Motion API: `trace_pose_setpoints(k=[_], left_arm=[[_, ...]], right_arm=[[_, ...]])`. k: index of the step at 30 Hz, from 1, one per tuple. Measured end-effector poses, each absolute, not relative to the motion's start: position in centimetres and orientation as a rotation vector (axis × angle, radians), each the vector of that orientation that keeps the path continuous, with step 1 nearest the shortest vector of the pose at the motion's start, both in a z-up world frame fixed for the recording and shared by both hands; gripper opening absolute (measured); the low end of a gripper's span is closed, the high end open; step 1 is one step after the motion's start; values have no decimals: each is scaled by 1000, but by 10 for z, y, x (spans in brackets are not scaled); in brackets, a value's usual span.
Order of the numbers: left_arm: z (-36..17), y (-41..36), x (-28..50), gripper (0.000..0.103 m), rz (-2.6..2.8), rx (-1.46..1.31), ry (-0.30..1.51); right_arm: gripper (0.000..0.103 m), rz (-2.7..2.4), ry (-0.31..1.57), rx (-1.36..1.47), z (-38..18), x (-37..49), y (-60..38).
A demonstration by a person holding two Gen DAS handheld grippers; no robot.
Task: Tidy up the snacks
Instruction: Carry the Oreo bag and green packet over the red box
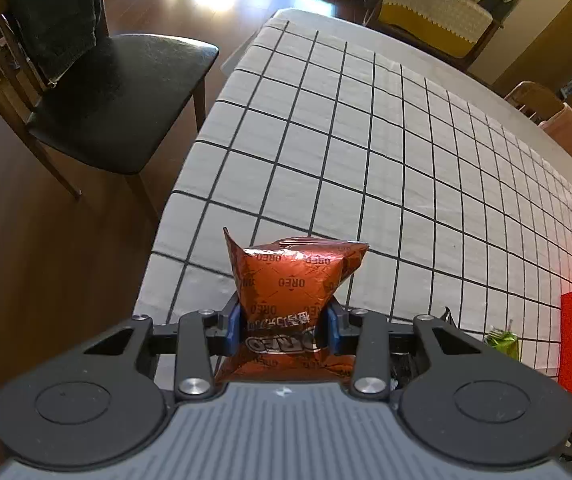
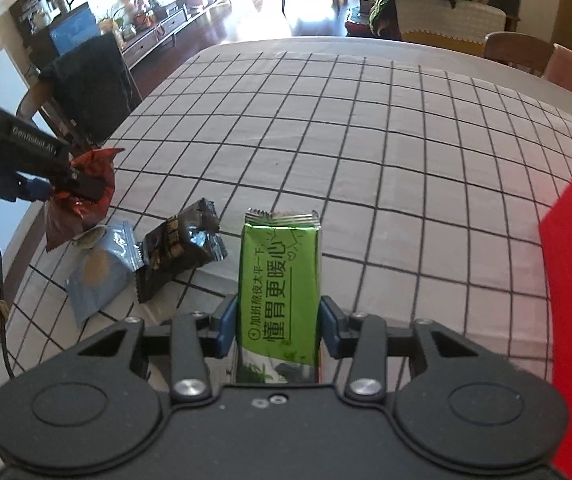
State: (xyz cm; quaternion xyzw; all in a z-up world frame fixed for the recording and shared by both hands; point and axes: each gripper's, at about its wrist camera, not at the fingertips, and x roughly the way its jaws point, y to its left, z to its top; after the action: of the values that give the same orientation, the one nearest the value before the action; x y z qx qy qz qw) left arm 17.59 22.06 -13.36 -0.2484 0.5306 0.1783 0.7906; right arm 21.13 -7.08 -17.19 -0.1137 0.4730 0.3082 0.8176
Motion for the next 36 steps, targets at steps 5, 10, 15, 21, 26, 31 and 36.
trace_pose_setpoints(k=[5, 10, 15, 21, 26, 31, 36], left_arm=[[-120, 217, 158, 38, 373, -540, 1116], [-103, 205, 141, 38, 341, -533, 1092], [-88, 184, 130, 38, 307, -506, 1070], [-68, 148, 128, 38, 247, -470, 1044], [-50, 111, 137, 38, 186, -447, 1023], [-35, 65, 154, 38, 123, -399, 1003], [-25, 16, 174, 38, 65, -362, 991]], right_arm=[[42, 666, 995, -182, -155, 200, -91], [42, 669, 967, -161, -135, 186, -107], [42, 660, 937, -138, -113, 177, -127], [42, 636, 897, -118, -88, 175, -154], [42, 609, 875, -105, -72, 179, -182], [42, 581, 849, -103, -59, 189, -213], [42, 549, 827, -95, -51, 203, -247]])
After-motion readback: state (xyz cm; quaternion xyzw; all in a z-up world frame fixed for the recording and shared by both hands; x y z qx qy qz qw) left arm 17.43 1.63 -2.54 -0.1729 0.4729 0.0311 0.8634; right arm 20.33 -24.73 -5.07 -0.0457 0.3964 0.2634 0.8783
